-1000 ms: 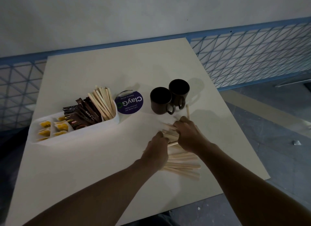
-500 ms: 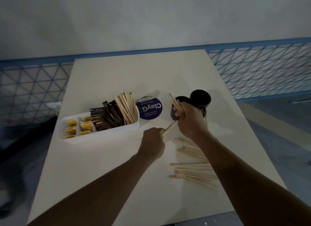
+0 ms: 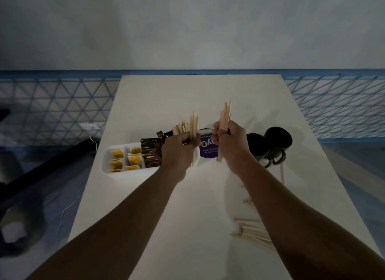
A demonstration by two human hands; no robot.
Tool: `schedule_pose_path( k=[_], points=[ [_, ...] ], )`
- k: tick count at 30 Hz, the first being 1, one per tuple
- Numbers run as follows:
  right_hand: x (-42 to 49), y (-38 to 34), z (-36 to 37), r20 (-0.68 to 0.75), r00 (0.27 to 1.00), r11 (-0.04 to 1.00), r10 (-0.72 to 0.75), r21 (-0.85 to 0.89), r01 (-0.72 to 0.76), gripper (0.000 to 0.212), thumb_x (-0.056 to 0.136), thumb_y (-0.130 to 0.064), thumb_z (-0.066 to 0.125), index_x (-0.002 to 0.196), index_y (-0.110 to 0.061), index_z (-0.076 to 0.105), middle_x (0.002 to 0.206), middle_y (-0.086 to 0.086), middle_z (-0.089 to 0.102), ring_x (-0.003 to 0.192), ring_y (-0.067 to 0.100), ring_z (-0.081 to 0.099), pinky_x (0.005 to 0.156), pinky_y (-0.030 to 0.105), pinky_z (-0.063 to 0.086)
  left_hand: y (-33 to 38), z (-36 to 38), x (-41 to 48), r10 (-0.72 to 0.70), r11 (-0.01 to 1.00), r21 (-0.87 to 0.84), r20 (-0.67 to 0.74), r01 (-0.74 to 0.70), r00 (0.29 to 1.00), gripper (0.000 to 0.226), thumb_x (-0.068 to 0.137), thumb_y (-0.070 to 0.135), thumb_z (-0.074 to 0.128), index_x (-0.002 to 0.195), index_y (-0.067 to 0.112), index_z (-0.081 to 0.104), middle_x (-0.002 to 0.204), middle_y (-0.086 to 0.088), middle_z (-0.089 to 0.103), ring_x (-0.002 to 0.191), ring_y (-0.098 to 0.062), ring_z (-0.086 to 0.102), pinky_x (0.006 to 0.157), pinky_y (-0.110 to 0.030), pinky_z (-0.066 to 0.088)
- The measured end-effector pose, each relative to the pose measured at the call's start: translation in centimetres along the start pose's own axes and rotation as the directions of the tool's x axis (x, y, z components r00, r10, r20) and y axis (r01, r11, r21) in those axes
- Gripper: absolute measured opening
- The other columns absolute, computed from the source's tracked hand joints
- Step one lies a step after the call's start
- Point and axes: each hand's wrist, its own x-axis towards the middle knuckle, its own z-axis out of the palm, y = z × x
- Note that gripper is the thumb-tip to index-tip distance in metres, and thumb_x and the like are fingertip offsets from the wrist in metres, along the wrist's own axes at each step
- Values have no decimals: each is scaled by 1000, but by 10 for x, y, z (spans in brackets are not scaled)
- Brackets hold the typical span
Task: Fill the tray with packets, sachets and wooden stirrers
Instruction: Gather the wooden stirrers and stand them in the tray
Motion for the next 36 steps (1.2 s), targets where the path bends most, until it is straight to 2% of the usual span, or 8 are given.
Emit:
schedule_pose_path(
  k=[7,14,22,25,28,30,33,36],
  points=[
    [9,1,39,19,1000,996,6,88,-8,27,97,0,44,92,-18,63,79,-1,65,73,11,63,76,28,56,0,-18,19,30,996,-84,-91,-37,995,21,83,19,73,95,36,75,91,5,76,96,-21,71,89,-47,56],
    [15,3,62,32,999,994,-14,109,11,24,97,0,46,94,-15,65,83,1,66,76,13,65,75,27,55,-13,-16,22,63,998,9,-151,-63,987,18,86,16,71,101,23,76,84,8,75,87,-12,70,88,-40,57],
    [9,18,67,83,996,976,30,-220,-11,20,98,-6,47,100,-20,62,93,0,67,88,16,66,76,31,57,-26,-11,20,121,969,232,-143,-85,982,5,83,15,72,87,13,75,76,0,72,75,-16,66,71,-33,55],
    [7,19,64,138,990,944,29,-331,19,21,94,0,49,102,-15,62,90,2,66,85,16,64,65,24,52,-25,-11,20,166,945,307,-146,-114,975,7,84,15,70,82,9,72,71,2,68,64,-11,60,59,-12,44],
    [8,15,62,182,983,898,-16,-430,94,22,87,6,48,98,-7,61,87,5,66,81,18,62,62,24,48,-22,-13,23,228,892,425,-137,-151,964,10,85,10,64,77,9,70,65,2,64,56,-9,53,51,-11,32],
    [8,12,60,207,976,863,-74,-477,166,19,87,5,49,94,-8,62,82,1,64,76,17,59,61,24,45,-18,-15,27,274,854,486,-111,-188,955,9,84,9,64,77,9,70,65,0,66,59,-14,58,53,-17,34],
    [12,12,56,224,965,779,-138,-577,245,22,88,2,53,101,-12,64,88,-1,65,79,14,57,59,18,37,-6,-21,30,341,808,533,-75,-252,937,9,86,13,65,84,14,74,71,2,71,64,-10,63,60,-6,38],
    [15,12,54,220,960,726,-176,-629,277,25,88,0,56,109,-9,65,99,4,67,87,17,58,72,23,40,3,-27,35,345,824,509,-101,-249,933,15,84,10,68,97,14,74,83,-1,74,74,-13,68,73,-10,49]
  ],
)
